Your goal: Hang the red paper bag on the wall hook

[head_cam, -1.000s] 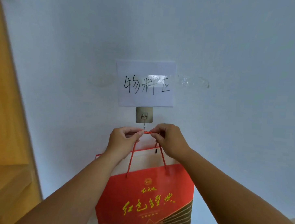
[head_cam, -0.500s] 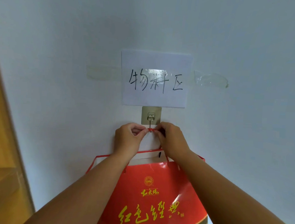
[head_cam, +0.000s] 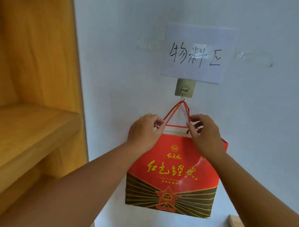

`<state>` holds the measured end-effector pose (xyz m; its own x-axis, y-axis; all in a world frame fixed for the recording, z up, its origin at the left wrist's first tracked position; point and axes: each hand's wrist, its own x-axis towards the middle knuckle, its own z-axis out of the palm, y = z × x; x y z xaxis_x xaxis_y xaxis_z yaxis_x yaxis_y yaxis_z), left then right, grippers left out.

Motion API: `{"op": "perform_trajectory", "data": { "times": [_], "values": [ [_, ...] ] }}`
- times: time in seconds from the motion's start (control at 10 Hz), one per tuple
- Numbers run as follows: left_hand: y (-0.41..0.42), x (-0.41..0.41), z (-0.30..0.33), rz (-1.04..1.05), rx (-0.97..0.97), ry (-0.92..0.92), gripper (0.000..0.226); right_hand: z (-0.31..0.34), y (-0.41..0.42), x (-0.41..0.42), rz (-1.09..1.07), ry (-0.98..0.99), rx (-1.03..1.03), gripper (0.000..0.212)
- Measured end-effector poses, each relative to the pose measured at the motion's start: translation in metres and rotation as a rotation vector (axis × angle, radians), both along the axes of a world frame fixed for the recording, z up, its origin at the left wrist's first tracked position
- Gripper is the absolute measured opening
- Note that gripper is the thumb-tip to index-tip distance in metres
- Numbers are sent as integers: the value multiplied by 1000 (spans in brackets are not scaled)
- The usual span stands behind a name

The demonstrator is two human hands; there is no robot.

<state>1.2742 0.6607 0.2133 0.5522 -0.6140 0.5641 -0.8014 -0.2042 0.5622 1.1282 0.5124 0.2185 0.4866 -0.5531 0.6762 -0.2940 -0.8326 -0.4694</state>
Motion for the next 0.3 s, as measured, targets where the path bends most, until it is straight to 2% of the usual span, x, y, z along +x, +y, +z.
{"op": "perform_trajectory", "data": {
  "times": [0.2, 0.3],
  "values": [
    [59, -28, -34, 1, 85, -116, 20, -41, 59, -46, -36, 80, 45, 21],
    [75, -33, -44, 10, 89, -119, 20, -44, 87, -75, 38, 66, 188, 18]
  ]
}}
